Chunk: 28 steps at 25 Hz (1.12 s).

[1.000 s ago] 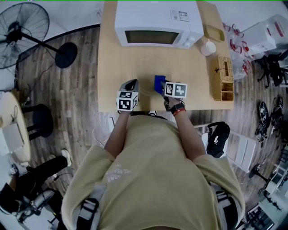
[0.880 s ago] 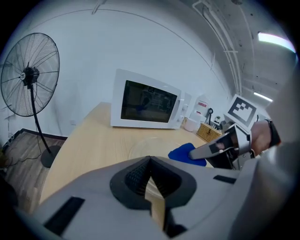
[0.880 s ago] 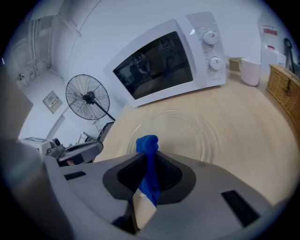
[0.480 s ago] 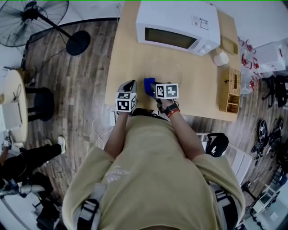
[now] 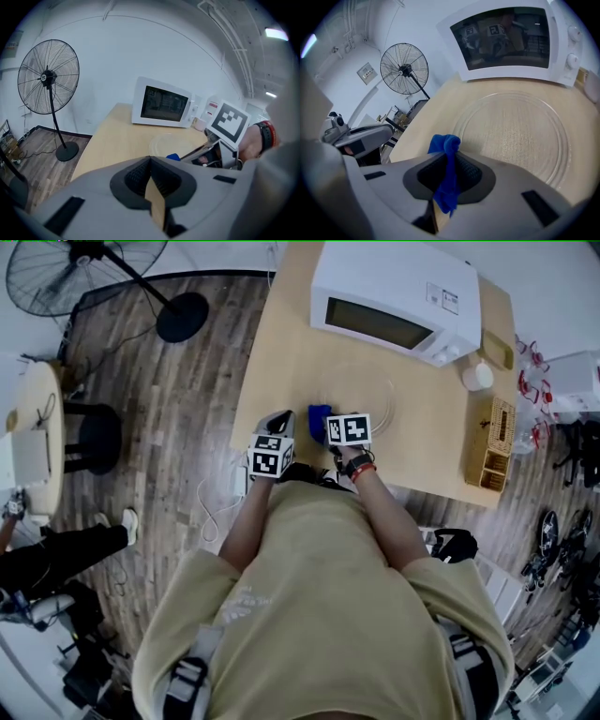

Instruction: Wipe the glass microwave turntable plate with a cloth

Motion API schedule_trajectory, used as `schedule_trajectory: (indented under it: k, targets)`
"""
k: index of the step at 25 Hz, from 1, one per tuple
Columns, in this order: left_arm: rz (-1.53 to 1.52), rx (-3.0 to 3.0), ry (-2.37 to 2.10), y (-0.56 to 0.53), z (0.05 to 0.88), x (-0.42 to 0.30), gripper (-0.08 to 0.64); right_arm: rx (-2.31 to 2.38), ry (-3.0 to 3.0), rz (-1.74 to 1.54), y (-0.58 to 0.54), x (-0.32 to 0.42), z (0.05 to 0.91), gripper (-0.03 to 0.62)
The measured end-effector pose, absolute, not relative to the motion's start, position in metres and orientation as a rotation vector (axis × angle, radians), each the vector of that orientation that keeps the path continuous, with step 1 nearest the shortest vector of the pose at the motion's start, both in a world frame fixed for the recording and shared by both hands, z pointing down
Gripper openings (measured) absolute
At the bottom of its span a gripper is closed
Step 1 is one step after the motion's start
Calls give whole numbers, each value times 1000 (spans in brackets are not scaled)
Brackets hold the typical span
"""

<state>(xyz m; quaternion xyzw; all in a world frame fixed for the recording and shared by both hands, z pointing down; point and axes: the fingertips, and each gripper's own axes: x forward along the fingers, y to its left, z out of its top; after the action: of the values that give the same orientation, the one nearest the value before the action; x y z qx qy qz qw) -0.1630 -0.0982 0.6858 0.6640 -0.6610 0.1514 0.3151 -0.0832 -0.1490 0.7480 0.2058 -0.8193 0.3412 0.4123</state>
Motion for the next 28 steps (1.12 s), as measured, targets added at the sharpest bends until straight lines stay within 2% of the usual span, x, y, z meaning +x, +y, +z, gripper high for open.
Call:
schedule_trajectory:
  k: [28]
  targets:
    - [439,1867,-1626,-132,689,-126,18,562,-2041,907,-156,-54,752,72]
